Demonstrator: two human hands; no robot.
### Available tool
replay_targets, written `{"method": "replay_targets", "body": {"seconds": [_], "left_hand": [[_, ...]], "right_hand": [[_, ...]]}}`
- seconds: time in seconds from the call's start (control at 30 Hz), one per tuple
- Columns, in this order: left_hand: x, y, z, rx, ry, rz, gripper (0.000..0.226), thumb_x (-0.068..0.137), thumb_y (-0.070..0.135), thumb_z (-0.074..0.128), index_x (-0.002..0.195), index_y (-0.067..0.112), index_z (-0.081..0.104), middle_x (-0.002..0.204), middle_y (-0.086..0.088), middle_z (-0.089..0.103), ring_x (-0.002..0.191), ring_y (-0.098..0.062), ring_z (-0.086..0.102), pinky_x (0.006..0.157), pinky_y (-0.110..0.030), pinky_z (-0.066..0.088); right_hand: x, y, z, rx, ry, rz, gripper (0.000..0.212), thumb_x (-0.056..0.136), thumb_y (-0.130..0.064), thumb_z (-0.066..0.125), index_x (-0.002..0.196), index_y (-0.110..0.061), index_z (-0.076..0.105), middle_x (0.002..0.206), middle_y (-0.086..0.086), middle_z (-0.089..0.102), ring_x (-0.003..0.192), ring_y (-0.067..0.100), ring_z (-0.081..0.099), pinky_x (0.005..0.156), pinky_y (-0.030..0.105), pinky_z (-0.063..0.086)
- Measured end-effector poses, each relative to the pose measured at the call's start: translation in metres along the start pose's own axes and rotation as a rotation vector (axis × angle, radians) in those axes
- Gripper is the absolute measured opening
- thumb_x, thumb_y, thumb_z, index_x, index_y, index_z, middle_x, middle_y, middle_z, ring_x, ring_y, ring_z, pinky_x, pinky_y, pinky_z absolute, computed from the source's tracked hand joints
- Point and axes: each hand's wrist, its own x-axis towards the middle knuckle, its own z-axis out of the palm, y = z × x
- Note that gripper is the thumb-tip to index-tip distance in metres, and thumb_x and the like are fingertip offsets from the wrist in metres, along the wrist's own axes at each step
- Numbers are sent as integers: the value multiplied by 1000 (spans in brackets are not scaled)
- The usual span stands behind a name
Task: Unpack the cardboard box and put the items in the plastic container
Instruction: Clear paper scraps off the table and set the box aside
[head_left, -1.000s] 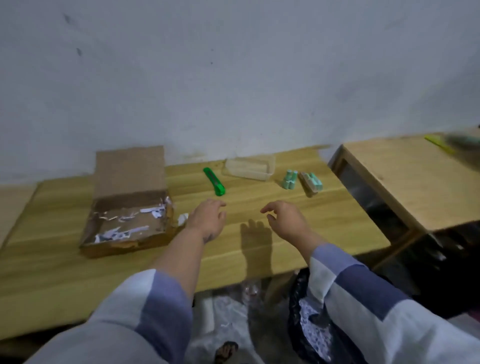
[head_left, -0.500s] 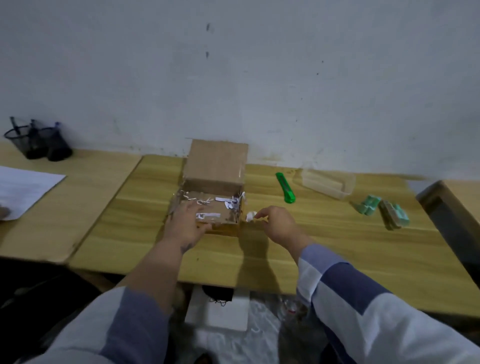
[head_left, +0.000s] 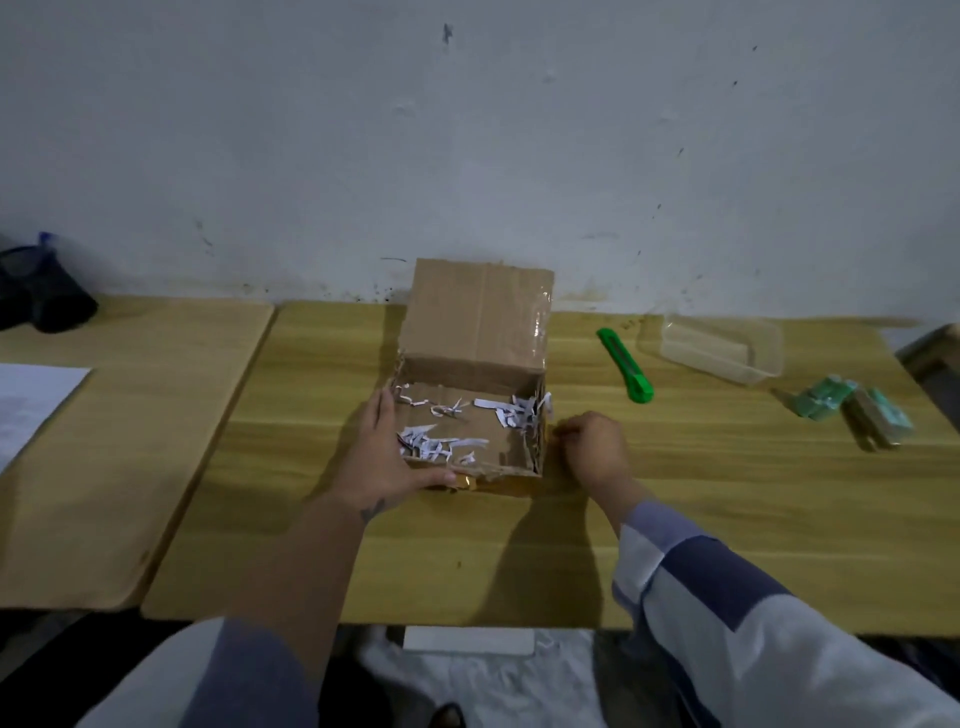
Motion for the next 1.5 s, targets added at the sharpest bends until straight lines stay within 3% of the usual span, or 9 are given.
{"method": "replay_targets", "body": {"seconds": [0.13, 0.27, 0.4, 0.5, 0.6, 0.87, 1.0, 1.3, 1.5], "left_hand": [[7, -2, -6, -57, -17, 3, 139, 54, 44, 88, 153, 17, -6, 161, 6, -10, 148, -17, 5, 117, -34, 15], [13, -9, -11, -70, -32, 18, 141, 50, 44, 90, 153, 16, -2, 162, 4, -1, 147, -18, 11, 116, -32, 18], [15, -14, -12, -79, -45, 31, 141, 49, 44, 90, 153, 19, -2, 161, 5, 3, 146, -19, 15, 116, -34, 21], [19, -15, -13, -91, -54, 19, 143, 42, 50, 91, 153, 26, 3, 159, 4, 18, 141, -22, 30, 113, -41, 33], [19, -11, -15, -88, -51, 37, 142, 37, 55, 91, 152, 29, 11, 154, 5, 30, 136, -22, 38, 107, -43, 41], [7, 38, -3, -73, -54, 164, 136, 44, 52, 90, 152, 29, 12, 153, 6, 32, 136, -22, 37, 107, -41, 38], [-13, 71, 20, -61, -92, 199, 138, 42, 55, 89, 152, 29, 10, 155, 7, 28, 139, -22, 33, 110, -42, 37], [-97, 161, 123, 19, -286, 351, 142, 42, 65, 84, 153, 27, 4, 158, 7, 18, 142, -18, 28, 113, -36, 31], [-170, 222, 222, 68, -414, 440, 138, 50, 63, 83, 153, 24, -1, 160, 6, 8, 144, -18, 24, 114, -36, 30]], "right_hand": [[15, -28, -18, 289, 202, 165, 23, 89, -6, 55, 105, -4, 71, 105, 16, 72, 94, 30, 66, 79, 27, 47], [29, -56, -26, 421, 140, 217, 27, 90, -15, 58, 112, -2, 67, 106, 20, 70, 91, 31, 65, 80, 34, 49], [27, -62, -8, 411, 96, 303, 30, 87, -21, 64, 111, -3, 67, 100, 18, 71, 83, 28, 63, 80, 40, 54], [23, -62, -3, 415, 122, 347, 29, 87, -21, 64, 110, -6, 69, 94, 16, 71, 78, 26, 62, 79, 43, 57], [20, -62, -12, 380, 119, 357, 25, 86, -18, 65, 106, -3, 70, 97, 18, 71, 87, 33, 67, 80, 47, 58], [-4, -37, -64, 365, 235, 394, 25, 89, -17, 60, 108, -3, 68, 89, 15, 68, 81, 28, 63, 74, 34, 54], [-29, -4, -96, 367, 304, 418, 24, 88, -17, 61, 104, -1, 70, 103, 20, 70, 97, 35, 66, 87, 44, 54], [-136, 135, -169, 316, 422, 586, 23, 89, -17, 59, 100, -3, 72, 96, 19, 71, 88, 35, 67, 81, 46, 57], [-230, 242, -220, 348, 539, 700, 19, 87, -15, 60, 96, -5, 73, 97, 15, 72, 93, 32, 65, 73, 30, 51]]}}
